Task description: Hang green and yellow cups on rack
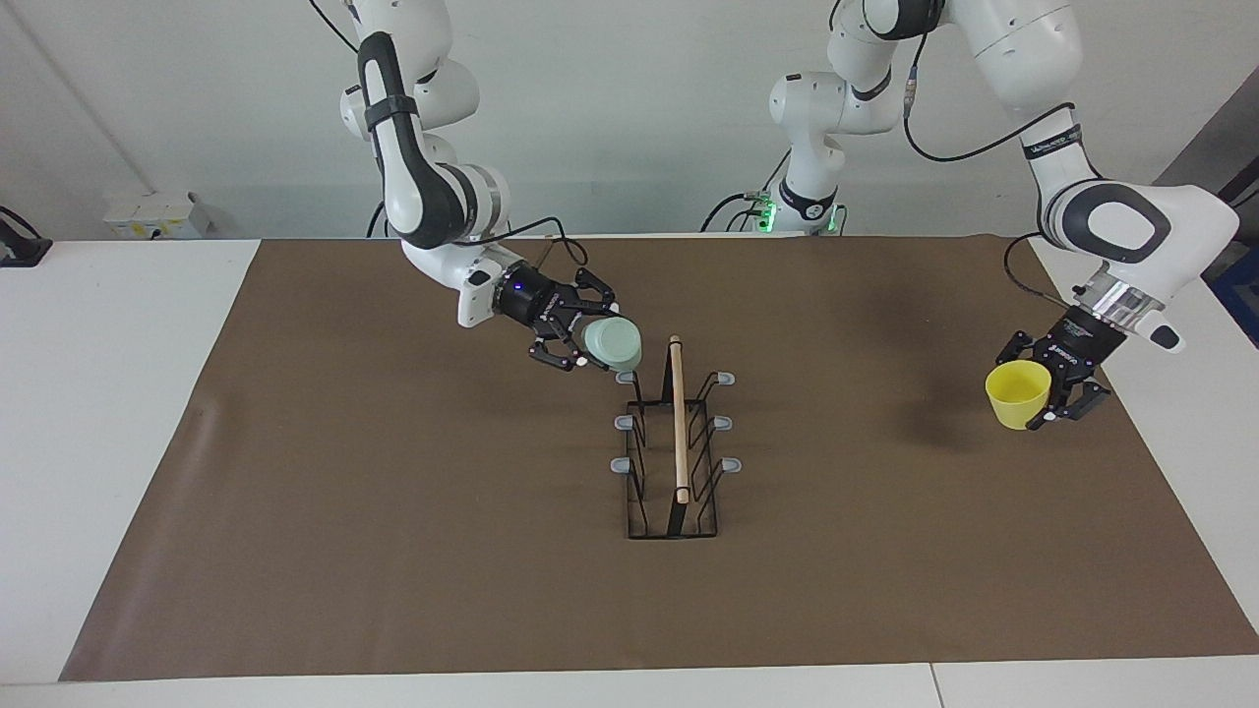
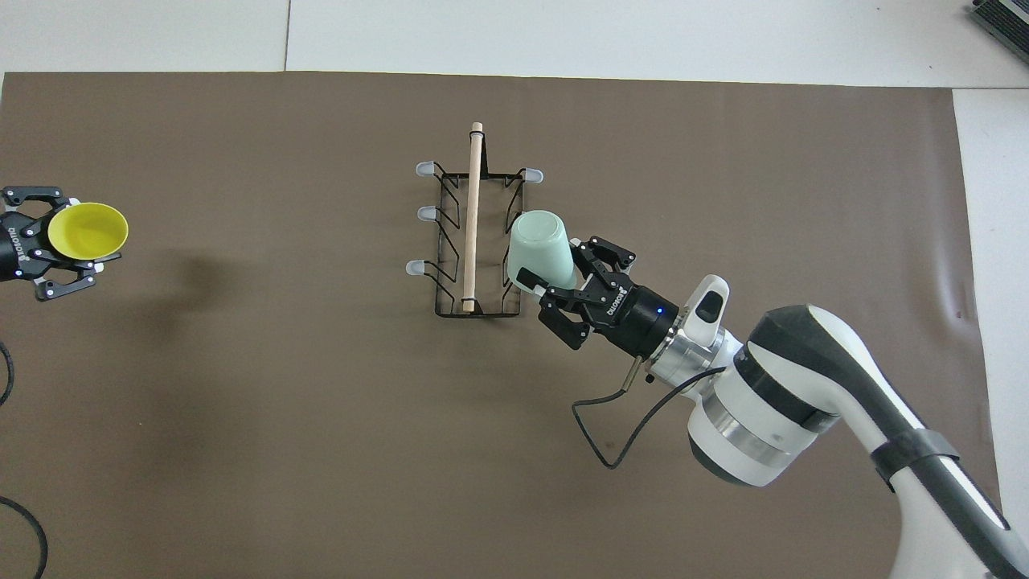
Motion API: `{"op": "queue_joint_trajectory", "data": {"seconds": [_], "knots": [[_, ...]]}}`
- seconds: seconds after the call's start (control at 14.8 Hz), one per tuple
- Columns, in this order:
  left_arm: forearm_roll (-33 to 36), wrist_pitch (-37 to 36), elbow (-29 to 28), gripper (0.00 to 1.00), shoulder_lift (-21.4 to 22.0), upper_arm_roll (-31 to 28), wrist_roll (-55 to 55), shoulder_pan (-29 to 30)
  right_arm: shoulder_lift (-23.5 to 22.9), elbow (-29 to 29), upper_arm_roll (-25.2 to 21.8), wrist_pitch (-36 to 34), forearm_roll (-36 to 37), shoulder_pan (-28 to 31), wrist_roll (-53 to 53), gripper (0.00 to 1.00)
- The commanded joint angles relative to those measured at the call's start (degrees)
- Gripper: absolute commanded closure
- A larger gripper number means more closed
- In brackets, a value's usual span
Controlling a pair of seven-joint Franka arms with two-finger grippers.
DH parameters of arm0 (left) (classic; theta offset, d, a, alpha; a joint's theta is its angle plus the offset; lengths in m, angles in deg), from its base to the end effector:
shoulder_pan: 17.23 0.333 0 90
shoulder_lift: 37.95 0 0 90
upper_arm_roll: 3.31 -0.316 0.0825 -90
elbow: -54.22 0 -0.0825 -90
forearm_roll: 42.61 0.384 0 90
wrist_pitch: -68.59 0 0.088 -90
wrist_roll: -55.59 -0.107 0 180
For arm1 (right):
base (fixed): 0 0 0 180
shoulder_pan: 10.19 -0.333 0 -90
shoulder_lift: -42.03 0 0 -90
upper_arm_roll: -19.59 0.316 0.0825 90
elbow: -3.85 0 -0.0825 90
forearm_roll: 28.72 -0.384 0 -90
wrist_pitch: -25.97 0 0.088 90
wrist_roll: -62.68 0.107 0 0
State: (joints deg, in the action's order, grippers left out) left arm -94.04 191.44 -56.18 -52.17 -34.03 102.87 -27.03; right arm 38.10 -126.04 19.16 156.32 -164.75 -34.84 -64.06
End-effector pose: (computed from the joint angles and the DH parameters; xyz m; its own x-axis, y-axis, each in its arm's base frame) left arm 0.5889 0.1732 0.3882 -0.0052 0.8661 -0.4998 0.9346 0.1820 0.3056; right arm 0.4935 0.2407 0.3546 0.3535 -0.1780 0.9184 0.7528 -0.5286 -0.3922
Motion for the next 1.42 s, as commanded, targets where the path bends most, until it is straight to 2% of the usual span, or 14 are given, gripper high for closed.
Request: {"op": "queue_joint_trajectory", "data": {"seconds": [0.0,0.14,0.27,0.47,0.81,1.15,1.22,1.29,1.35], "knots": [[3.53,-0.16,0.88,1.00,0.95,0.04,0.97,-0.22,-1.25,-0.02,-0.01,-0.61,-2.21,-0.48,-3.50,1.00],[4.41,-0.59,0.80,1.00,2.35,-0.05,1.23,-0.05,-3.27,0.42,-0.01,-2.10,-3.18,-0.48,-4.91,1.00],[9.31,-0.86,0.71,1.00,4.37,0.04,2.19,-0.14,-5.99,1.04,-0.09,-5.08,-5.54,-0.48,-8.16,1.00],[16.78,-0.86,0.80,1.00,6.74,1.18,7.90,-0.66,-6.27,1.22,-0.10,-5.71,-5.64,-0.39,-9.30,1.00],[27.16,-0.34,0.80,1.00,10.18,6.10,15.37,-0.75,-9.07,0.95,-0.10,-7.82,-5.82,0.22,-14.92,1.00],[43.58,-0.16,1.06,1.00,11.84,14.35,26.60,-0.75,-9.69,0.86,-0.10,-7.39,-6.96,0.04,-17.04,1.00],[46.57,-0.07,1.06,1.00,12.02,15.93,29.16,-0.75,-9.69,0.86,-0.10,-7.30,-6.96,0.05,-17.13,0.64],[49.39,0.02,1.23,1.00,12.02,17.69,31.97,-0.75,-9.69,0.78,-0.10,-7.47,-6.96,0.22,-17.92,0.01],[53.15,-0.07,2.02,1.00,12.02,19.53,35.21,-0.75,-9.69,0.69,-0.10,-7.73,-6.96,0.22,-18.19,0.00]]}}
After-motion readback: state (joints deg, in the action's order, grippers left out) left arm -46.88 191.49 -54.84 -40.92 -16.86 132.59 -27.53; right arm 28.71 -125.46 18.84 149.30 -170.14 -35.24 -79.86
